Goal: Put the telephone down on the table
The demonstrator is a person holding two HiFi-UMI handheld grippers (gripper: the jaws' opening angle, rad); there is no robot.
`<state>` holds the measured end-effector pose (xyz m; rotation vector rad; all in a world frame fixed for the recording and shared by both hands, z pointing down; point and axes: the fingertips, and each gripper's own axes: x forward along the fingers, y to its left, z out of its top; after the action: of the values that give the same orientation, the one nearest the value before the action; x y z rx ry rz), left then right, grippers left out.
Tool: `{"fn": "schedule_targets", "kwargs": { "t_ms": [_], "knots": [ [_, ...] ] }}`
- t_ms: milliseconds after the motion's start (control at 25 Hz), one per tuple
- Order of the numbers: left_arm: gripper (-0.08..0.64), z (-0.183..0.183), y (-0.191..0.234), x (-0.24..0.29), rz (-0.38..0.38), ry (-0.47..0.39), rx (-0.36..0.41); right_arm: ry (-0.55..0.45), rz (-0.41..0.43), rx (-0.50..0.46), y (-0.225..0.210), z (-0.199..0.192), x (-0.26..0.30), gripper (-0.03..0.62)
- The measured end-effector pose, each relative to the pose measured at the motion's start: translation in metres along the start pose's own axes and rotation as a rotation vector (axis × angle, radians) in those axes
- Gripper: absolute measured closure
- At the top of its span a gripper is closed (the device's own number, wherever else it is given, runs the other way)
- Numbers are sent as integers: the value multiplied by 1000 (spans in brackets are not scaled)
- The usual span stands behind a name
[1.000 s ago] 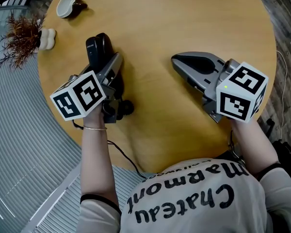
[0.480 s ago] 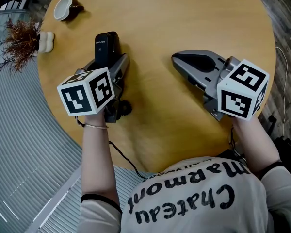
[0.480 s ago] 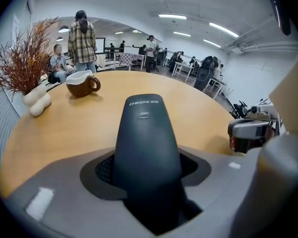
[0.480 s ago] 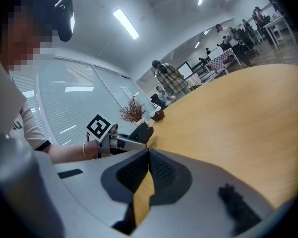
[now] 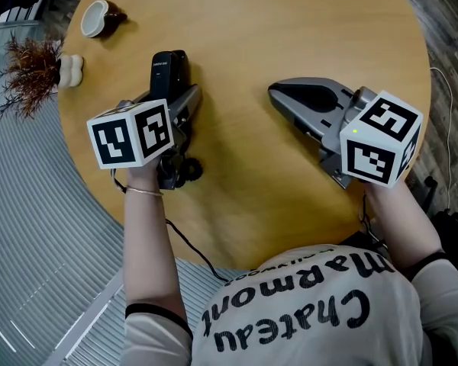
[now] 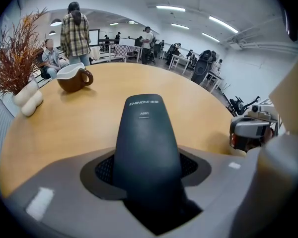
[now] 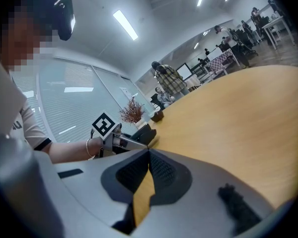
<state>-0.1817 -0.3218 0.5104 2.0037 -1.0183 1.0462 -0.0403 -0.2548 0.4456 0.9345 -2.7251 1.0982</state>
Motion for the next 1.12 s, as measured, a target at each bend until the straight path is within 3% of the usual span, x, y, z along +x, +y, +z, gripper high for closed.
{"fn": "schedule_targets", "kwargs": {
  "t_ms": [320, 600, 720, 1120],
  "knots": [
    [273, -1, -1, 5, 14, 30, 24, -15, -8, 7, -4, 0, -7, 577],
    [273, -6, -16, 10, 74, 88, 156, -16, -2, 12, -1, -1, -15, 577],
    [273, -8, -20, 13, 67, 117, 191, -19, -5, 9, 0, -1, -20, 577],
    [272, -11, -24, 17, 31, 160, 179, -48, -42, 15, -2, 2, -43, 577]
  ]
}}
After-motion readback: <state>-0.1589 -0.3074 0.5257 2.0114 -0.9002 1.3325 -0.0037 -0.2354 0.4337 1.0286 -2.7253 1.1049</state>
